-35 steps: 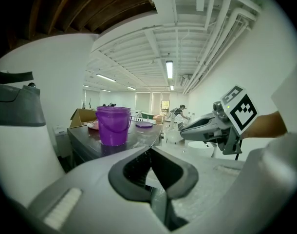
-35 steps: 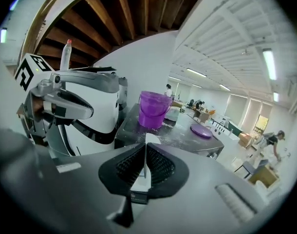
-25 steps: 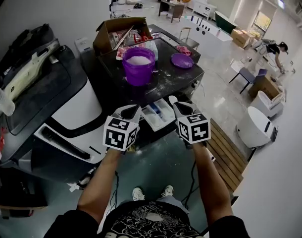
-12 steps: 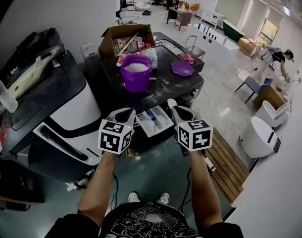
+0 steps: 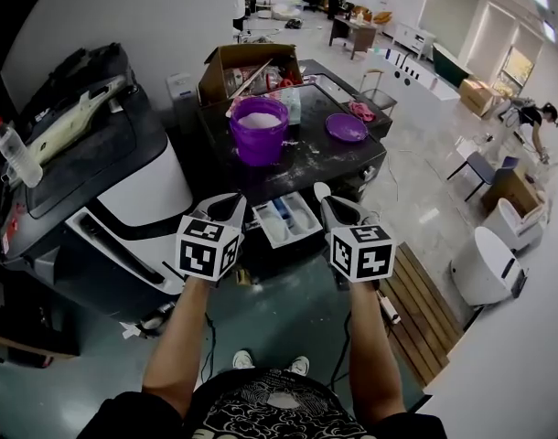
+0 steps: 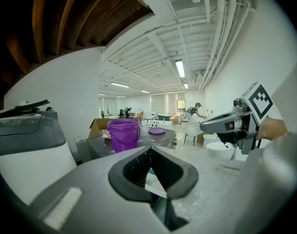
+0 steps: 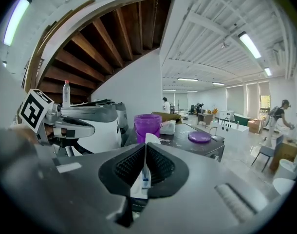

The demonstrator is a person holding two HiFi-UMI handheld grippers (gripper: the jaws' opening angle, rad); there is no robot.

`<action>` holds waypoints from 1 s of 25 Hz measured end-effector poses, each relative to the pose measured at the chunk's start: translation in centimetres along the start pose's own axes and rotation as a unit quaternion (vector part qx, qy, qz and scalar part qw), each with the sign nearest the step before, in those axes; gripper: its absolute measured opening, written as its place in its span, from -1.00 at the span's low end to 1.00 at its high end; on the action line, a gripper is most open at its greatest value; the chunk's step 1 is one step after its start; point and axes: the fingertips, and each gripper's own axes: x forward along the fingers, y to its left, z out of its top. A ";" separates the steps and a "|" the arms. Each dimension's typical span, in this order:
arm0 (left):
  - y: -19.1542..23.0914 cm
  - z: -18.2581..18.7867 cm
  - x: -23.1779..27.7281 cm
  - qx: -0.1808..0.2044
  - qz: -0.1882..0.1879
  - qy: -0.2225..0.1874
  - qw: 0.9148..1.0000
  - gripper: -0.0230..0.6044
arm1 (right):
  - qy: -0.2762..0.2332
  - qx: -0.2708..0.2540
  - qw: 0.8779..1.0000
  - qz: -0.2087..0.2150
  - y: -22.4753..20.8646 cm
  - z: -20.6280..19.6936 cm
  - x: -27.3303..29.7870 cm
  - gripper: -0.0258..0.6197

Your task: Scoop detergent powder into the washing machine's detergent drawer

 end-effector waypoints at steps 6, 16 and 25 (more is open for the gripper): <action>0.0 -0.5 -0.4 -0.005 0.012 0.003 1.000 -0.93 | -0.006 -0.007 1.000 0.005 0.1 -0.2 -0.2 -0.82; -0.5 -0.7 -0.5 -0.005 0.013 0.006 1.000 -0.93 | -0.005 -0.007 1.000 0.009 0.3 -0.6 -0.5 -0.82; -0.8 -0.6 -0.3 -0.005 0.010 0.009 1.000 -0.93 | -0.004 -0.005 1.000 0.008 0.0 -0.7 -0.6 -0.82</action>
